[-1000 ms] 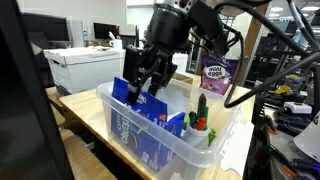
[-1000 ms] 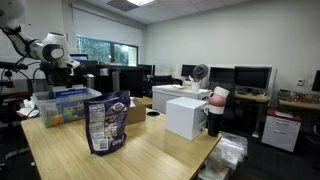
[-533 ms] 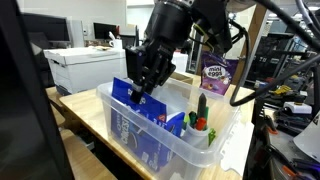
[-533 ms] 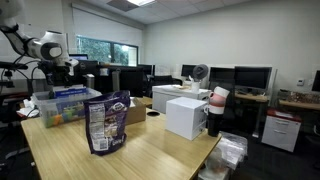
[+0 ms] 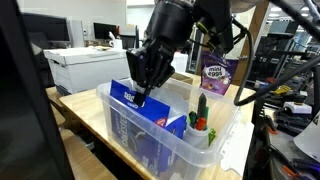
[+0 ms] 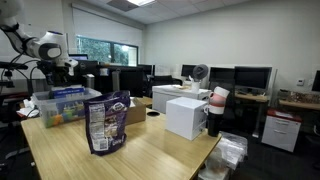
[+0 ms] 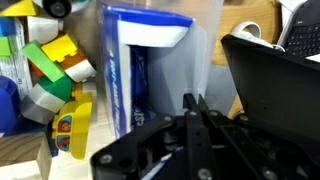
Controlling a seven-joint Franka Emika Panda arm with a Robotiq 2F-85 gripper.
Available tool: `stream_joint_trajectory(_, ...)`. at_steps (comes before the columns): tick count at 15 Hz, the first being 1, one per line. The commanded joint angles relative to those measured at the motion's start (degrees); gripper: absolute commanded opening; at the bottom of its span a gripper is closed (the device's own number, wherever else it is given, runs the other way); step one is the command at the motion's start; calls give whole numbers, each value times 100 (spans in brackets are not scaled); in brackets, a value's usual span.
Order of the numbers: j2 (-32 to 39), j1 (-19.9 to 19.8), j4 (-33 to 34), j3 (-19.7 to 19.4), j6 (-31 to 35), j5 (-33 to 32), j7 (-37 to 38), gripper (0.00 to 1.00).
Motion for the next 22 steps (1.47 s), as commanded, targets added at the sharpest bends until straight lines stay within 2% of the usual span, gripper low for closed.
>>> stream_joint_trajectory(1,-95,-121,-112,94,-28,646,-547,2)
stream_joint_trajectory(12,-102,-192,-349,75,-34,1401,-904,2)
stream_joint_trajectory(18,-95,-163,-386,35,-16,1256,-781,2)
stream_joint_trajectory(22,-86,-92,-383,-12,-31,832,-569,2)
